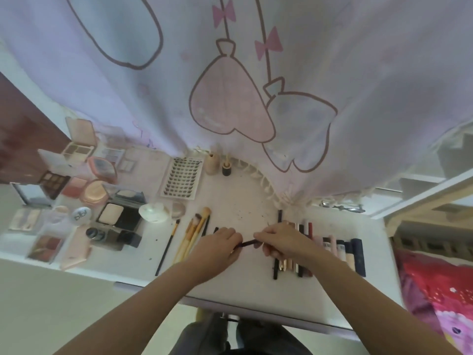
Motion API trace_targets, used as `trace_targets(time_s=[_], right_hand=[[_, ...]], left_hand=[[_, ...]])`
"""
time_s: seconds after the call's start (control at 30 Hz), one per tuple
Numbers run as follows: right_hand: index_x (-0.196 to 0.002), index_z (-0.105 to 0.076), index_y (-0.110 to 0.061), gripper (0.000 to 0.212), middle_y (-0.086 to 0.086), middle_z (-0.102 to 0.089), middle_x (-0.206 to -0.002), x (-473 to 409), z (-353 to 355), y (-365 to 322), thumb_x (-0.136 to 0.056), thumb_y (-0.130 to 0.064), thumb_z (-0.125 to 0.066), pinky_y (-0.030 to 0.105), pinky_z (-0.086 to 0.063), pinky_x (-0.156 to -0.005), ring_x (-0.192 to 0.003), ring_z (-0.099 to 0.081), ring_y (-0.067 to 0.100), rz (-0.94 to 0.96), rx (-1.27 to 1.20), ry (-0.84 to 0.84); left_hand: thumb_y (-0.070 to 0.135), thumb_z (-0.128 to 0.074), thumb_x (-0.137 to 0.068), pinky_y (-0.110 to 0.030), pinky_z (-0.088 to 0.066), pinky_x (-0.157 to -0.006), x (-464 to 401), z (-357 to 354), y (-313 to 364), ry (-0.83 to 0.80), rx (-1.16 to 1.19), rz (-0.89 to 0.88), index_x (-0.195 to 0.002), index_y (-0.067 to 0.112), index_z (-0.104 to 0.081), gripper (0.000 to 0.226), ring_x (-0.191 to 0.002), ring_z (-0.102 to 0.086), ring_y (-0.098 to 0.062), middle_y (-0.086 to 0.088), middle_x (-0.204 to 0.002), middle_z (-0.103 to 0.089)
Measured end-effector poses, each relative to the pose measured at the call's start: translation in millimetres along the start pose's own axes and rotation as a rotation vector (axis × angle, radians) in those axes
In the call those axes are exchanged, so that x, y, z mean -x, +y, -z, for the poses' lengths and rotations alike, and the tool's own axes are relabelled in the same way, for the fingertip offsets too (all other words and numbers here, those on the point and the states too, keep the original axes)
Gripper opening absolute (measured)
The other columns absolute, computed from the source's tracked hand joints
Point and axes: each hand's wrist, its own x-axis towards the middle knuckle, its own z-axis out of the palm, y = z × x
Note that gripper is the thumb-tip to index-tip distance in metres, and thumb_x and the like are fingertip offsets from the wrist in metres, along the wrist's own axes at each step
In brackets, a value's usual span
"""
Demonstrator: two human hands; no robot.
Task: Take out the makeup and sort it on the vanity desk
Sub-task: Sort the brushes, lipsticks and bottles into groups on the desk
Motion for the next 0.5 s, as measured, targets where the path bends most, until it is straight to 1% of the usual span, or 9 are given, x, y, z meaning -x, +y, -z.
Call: trace_targets(time_s=[0.07, 0.17, 0.23, 0.3, 0.37, 0.47, 0.5], right_hand=[[-0.083, -0.069, -0.009, 0.030, -0.005, -0.060, -0.052, 10.6, 0.2, -3.9, -0.095, -0.031, -0.052, 0.016, -0.033, -0.039, -0.038, -0.043, 0.005, 0.026, 0.060, -0.123], [-0.086, -0.070, -0.021, 0.030, -0.009, -0.059, -0.053, 27.7, 1.3, -11.5, -0.097, -0.036, -0.047, 0.016, -0.035, -0.045, -0.041, -0.041, 0.004, 0.095, 0.251, -0.247], [-0.083, -0.068, -0.028, 0.031, -0.012, -0.055, -0.051, 38.9, 0.3, -14.1, -0.097, -0.040, -0.043, 0.015, -0.037, -0.048, -0.042, -0.040, 0.003, 0.123, 0.370, -0.291], [-0.079, -0.064, -0.030, 0.031, -0.012, -0.052, -0.051, 47.1, -2.3, -13.7, -0.097, -0.041, -0.042, 0.016, -0.041, -0.054, -0.044, -0.041, 0.001, 0.149, 0.413, -0.292], [-0.077, -0.061, -0.030, 0.031, -0.012, -0.051, -0.051, 55.1, -6.2, -12.9, -0.097, -0.042, -0.041, 0.017, -0.042, -0.057, -0.046, -0.042, 0.003, 0.172, 0.408, -0.291], [-0.075, -0.058, -0.031, 0.030, -0.012, -0.051, -0.052, 66.5, -11.3, -9.3, -0.097, -0.043, -0.041, 0.012, -0.038, -0.051, -0.045, -0.040, 0.002, 0.179, 0.379, -0.321], [-0.074, -0.058, -0.032, 0.030, -0.012, -0.051, -0.052, 68.3, -13.8, -7.5, -0.097, -0.043, -0.041, 0.011, -0.038, -0.051, -0.045, -0.041, 0.002, 0.178, 0.376, -0.327]], left_hand=[[0.026, -0.055, -0.090, -0.031, -0.043, -0.051, 8.6, 9.6, -1.2, 0.005, -0.059, -0.086, -0.087, 0.014, -0.060, 0.014, -0.070, -0.056, -0.019, 0.000, -0.075, -0.060], [0.035, -0.038, -0.098, -0.034, -0.042, -0.055, 15.9, 19.3, 1.0, -0.069, -0.093, -0.155, -0.096, 0.015, -0.058, 0.028, -0.074, -0.054, -0.020, -0.002, -0.078, -0.061], [0.036, -0.029, -0.100, -0.036, -0.043, -0.057, 20.0, 25.2, 1.4, -0.115, -0.136, -0.227, -0.102, 0.015, -0.054, 0.034, -0.079, -0.052, -0.021, -0.004, -0.083, -0.061], [0.033, -0.032, -0.100, -0.036, -0.042, -0.054, 24.5, 34.1, 3.3, -0.113, -0.142, -0.294, -0.101, 0.014, -0.054, 0.029, -0.079, -0.051, -0.020, -0.003, -0.082, -0.062], [0.031, -0.038, -0.099, -0.033, -0.040, -0.049, 30.6, 43.3, 5.3, -0.098, -0.129, -0.337, -0.096, 0.014, -0.057, 0.025, -0.073, -0.051, -0.018, -0.001, -0.076, -0.062], [0.031, -0.042, -0.092, -0.022, -0.039, -0.038, 42.3, 50.5, 8.8, -0.040, -0.153, -0.396, -0.081, 0.021, -0.060, 0.024, -0.057, -0.048, -0.008, 0.010, -0.060, -0.057], [0.031, -0.046, -0.090, -0.021, -0.038, -0.035, 44.8, 51.4, 10.1, -0.021, -0.132, -0.415, -0.078, 0.022, -0.060, 0.021, -0.054, -0.047, -0.006, 0.012, -0.057, -0.055]])
